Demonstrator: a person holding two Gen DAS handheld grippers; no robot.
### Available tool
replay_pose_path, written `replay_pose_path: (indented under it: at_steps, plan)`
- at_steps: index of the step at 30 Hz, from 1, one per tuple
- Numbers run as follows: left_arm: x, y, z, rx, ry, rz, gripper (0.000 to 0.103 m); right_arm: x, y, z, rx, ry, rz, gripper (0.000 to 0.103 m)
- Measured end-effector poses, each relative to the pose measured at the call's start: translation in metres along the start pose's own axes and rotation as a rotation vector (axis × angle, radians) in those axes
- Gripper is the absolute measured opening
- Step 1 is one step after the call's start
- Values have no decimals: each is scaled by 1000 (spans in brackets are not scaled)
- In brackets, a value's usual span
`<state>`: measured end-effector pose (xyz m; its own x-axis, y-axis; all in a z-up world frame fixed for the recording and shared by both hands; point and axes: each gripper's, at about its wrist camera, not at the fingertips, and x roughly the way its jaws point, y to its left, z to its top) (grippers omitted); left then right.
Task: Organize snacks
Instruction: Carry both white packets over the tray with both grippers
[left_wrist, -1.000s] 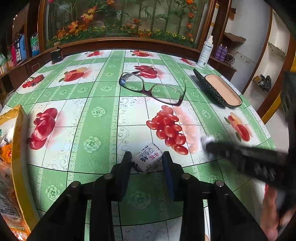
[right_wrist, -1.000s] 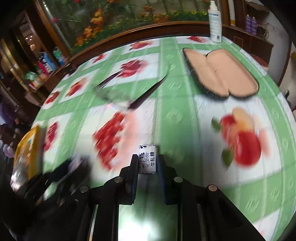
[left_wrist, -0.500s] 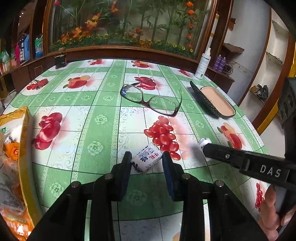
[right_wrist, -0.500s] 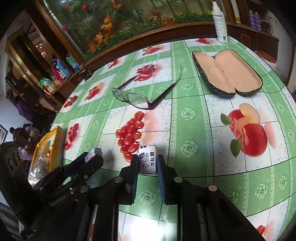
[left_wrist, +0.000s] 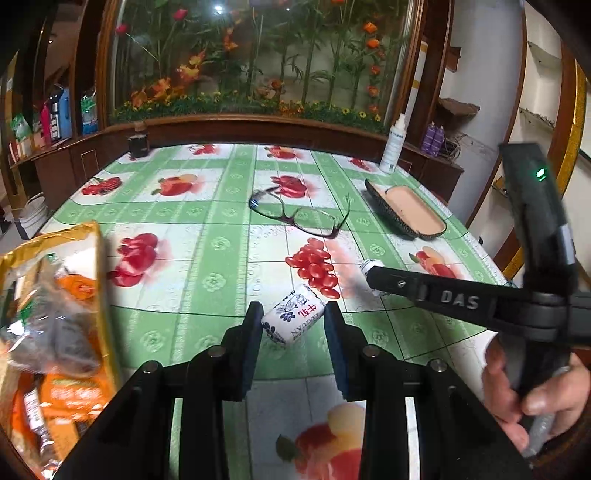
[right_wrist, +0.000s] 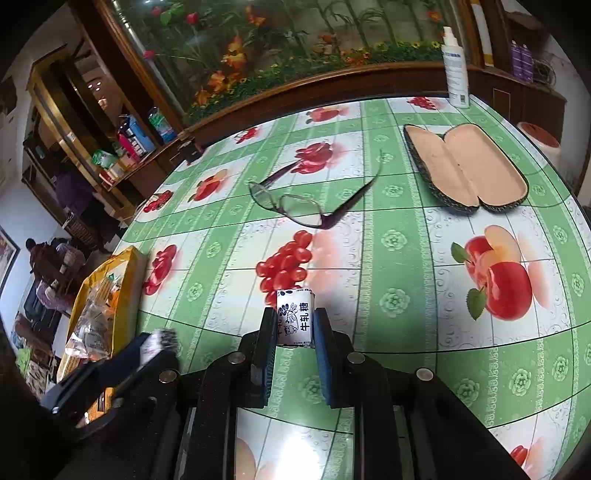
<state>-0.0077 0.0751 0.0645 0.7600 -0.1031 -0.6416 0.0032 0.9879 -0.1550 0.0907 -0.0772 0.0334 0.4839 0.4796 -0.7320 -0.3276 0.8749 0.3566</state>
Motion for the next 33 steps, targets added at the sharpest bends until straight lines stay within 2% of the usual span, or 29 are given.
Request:
replay_pose_path:
  at_steps: [6, 12, 17, 22, 27, 33]
  plan:
    - [-45, 27, -4, -38, -56, 45, 33, -5, 11, -2, -25, -25, 33, 21]
    - [-78, 72, -20, -105, -81, 123, 33, -5, 36, -14, -46, -5, 119, 21]
    - [-97, 109, -38, -174, -95, 193, 33, -3, 83, -34, -130, 29, 205, 21]
    - [-107, 127, -55, -188, -96, 259, 33, 2, 132, -57, -208, 52, 283, 22]
    - [-107, 137, -70, -186, -89, 321, 33, 18, 176, -83, -299, 96, 299, 22]
    - [-108, 146, -81, -170, -89, 365, 33, 33, 201, -99, -361, 110, 287, 22]
